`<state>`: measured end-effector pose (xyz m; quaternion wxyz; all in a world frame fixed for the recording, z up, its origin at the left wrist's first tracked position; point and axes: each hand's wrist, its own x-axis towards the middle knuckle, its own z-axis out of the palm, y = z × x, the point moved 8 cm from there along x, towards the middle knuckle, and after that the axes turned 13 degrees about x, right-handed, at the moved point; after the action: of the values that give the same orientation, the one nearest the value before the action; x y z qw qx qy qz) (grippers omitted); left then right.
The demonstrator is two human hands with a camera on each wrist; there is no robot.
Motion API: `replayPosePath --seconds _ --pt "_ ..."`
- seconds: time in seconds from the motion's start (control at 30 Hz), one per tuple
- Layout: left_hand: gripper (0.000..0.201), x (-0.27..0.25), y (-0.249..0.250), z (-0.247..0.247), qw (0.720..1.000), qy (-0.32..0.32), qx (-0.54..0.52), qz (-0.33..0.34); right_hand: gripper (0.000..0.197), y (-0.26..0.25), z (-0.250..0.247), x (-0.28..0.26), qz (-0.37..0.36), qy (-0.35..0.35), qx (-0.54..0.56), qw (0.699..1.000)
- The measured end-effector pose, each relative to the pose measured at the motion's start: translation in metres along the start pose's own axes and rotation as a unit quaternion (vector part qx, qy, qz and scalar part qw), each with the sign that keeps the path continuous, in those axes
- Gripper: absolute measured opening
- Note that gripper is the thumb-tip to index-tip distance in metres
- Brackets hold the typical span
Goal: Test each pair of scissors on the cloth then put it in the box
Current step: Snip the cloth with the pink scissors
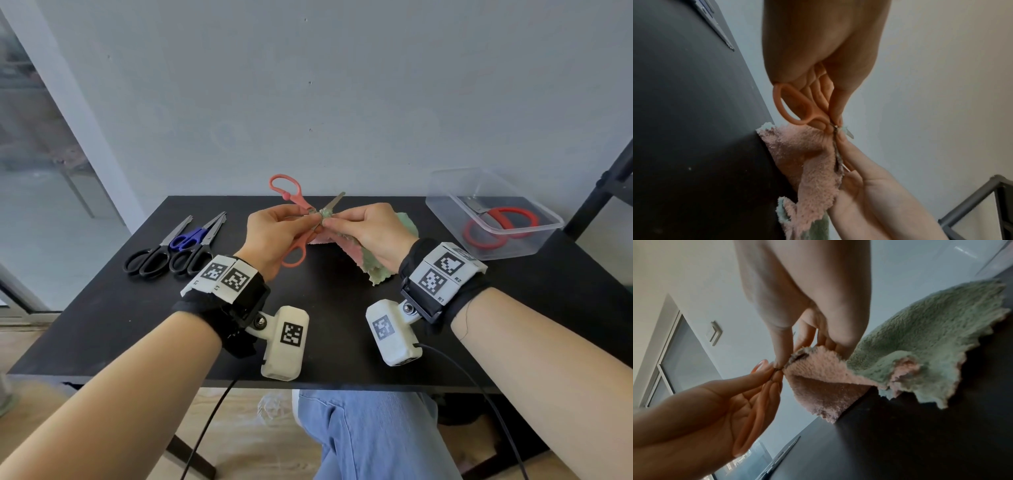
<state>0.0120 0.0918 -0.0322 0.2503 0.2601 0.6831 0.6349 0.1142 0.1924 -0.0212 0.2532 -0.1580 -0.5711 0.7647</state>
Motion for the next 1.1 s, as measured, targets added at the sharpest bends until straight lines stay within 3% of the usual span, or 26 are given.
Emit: replayPosePath --seconds 0.4,0.57,0.77,1.0,1.1 --pt "0.008 0.005 0.000 -0.001 1.000 -0.002 -0.011 -0.028 0.015 -0.005 -0.004 0.002 -0.002 0.013 -0.139 0.990" --pt "0.007 0.004 0.000 -0.001 0.999 0.000 -0.023 -0.040 0.015 -0.005 -0.004 -0.001 0.004 0.007 -0.100 0.995" --pt "0.012 0.003 -0.004 -0.003 0.998 0.005 -0.024 -0.054 0.007 0.000 -0.012 0.004 0.000 0.012 -0.156 0.988" --pt "0.022 0.005 -0.001 -0.014 0.999 0.006 -0.015 -0.052 0.013 0.006 -0.022 0.007 0.012 0.001 -0.199 0.980" --pt "0.015 0.005 0.007 -0.022 0.999 0.019 -0.018 -0.035 0.014 0.003 -0.030 0.010 0.013 0.015 -0.187 0.982"
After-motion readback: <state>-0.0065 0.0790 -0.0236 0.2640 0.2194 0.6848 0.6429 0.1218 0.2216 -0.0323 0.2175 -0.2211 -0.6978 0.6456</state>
